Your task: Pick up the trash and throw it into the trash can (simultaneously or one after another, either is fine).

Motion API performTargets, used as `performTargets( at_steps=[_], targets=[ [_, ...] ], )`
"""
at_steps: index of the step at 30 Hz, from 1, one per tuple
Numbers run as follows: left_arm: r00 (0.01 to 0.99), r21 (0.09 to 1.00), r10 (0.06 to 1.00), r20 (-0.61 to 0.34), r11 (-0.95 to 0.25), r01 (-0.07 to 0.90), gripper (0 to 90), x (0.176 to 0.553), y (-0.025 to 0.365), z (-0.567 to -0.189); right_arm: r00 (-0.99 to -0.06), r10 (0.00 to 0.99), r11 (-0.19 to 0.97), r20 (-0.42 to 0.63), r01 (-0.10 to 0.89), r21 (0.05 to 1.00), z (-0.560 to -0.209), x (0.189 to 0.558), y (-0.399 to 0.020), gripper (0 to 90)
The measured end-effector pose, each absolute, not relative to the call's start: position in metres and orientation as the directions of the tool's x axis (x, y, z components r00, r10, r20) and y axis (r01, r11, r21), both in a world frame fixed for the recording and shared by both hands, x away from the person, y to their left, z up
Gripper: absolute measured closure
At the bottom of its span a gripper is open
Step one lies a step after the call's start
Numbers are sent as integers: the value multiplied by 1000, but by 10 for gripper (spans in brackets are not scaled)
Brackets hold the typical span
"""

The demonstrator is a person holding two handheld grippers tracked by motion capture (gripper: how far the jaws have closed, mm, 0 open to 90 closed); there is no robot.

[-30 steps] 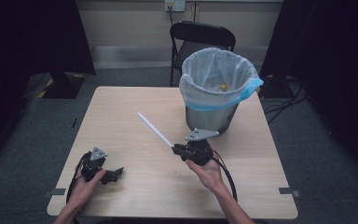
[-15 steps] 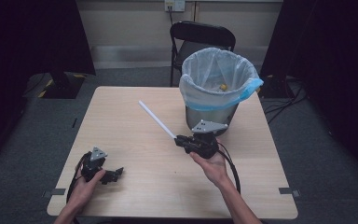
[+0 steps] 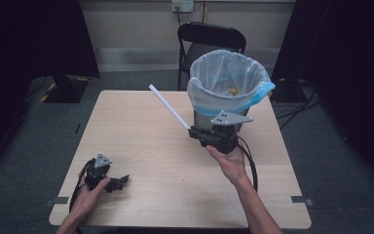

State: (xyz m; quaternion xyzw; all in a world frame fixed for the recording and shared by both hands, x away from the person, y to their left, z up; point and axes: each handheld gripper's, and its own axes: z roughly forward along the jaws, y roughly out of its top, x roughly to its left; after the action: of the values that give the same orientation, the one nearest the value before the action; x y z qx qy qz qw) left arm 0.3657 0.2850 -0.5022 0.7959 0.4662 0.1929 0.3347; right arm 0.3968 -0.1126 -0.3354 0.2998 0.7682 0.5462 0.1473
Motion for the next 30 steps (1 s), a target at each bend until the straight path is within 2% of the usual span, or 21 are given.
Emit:
performTargets(
  at_steps=[20, 30],
  targets=[
    [491, 713, 871, -5, -342, 613, 0, 366, 285, -502, -779, 622, 163, 81, 231, 959, -282, 413, -127, 809],
    [491, 713, 871, -5, -342, 612, 0, 366, 285, -502, -756, 653, 154, 56, 205, 967, -253, 426, -143, 810]
  ],
)
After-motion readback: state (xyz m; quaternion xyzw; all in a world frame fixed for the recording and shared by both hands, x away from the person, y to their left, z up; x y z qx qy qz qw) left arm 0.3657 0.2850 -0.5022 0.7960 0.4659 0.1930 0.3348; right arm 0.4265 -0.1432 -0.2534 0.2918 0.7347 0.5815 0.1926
